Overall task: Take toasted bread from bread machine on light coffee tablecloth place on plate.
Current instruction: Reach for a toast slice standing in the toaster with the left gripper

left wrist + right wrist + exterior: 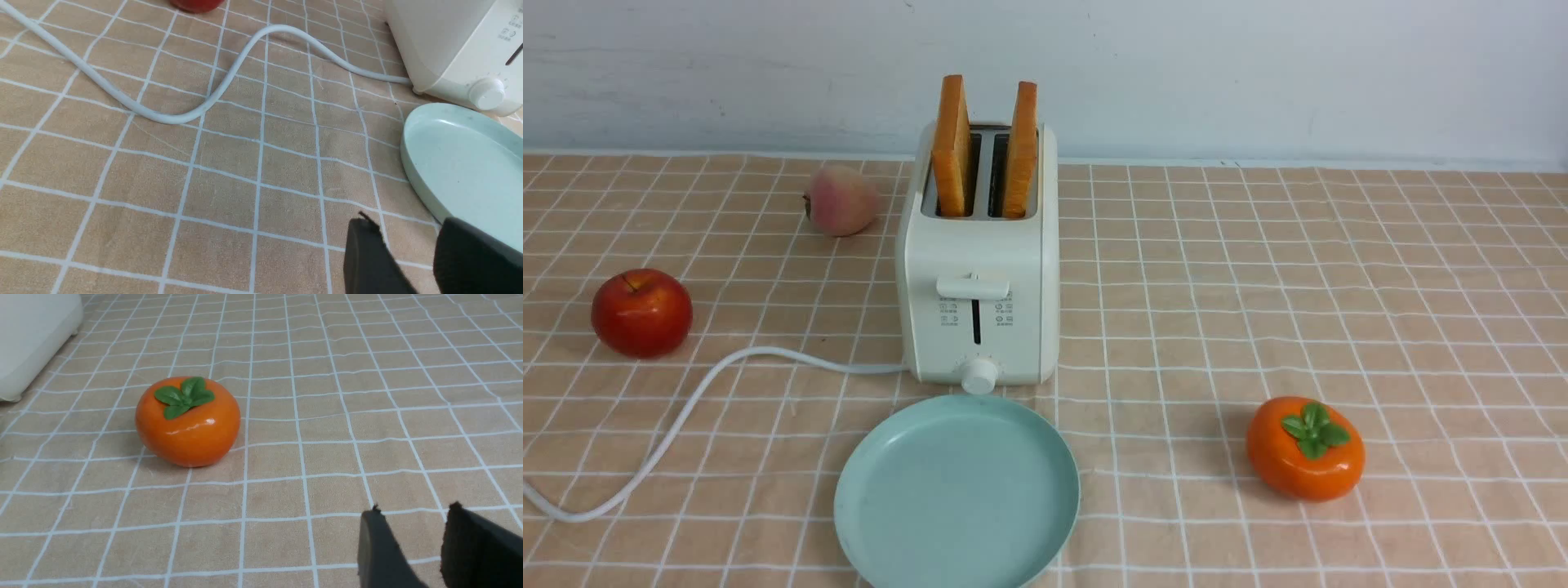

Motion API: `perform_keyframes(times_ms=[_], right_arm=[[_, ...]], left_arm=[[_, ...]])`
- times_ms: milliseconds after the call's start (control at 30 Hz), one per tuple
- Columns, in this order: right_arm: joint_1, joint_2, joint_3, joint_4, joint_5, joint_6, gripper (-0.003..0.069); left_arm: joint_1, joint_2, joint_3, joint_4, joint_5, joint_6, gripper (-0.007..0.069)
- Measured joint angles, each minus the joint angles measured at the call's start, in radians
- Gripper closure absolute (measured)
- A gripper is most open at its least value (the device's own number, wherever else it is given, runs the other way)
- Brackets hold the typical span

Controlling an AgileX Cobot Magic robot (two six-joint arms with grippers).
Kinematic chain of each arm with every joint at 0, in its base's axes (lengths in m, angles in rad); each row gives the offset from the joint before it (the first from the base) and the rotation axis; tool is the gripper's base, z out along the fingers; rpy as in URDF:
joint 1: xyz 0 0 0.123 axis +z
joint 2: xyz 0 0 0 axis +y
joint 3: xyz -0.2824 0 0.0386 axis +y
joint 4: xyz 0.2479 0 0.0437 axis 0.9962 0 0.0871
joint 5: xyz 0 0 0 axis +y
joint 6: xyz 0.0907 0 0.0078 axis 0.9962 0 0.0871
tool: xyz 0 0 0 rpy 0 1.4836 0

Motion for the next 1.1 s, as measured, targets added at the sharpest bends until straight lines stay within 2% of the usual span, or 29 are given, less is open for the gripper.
perform_keyframes(times_ms=[733,967,1000,1100], right_arm=[[0.0,0.0,0.0,0.0,0.001,0.0,0.0418],[0.0,0.0,0.0,0.0,0.001,0.0,0.0418],[0.0,0.0,0.0,0.0,0.001,0.0,0.0418],[0.0,0.0,0.0,0.006,-0.001,0.001,0.0418]], left_arm=[[0.0,0.0,0.0,0.013,-0.032,0.0,0.0385],[0.0,0.0,0.0,-0.15,-0.243,-0.001,0.0385],[0.0,0.0,0.0,-0.19,-0.326,-0.001,0.0385],[0.0,0.0,0.0,-0.242,-0.421,-0.001,0.0385]])
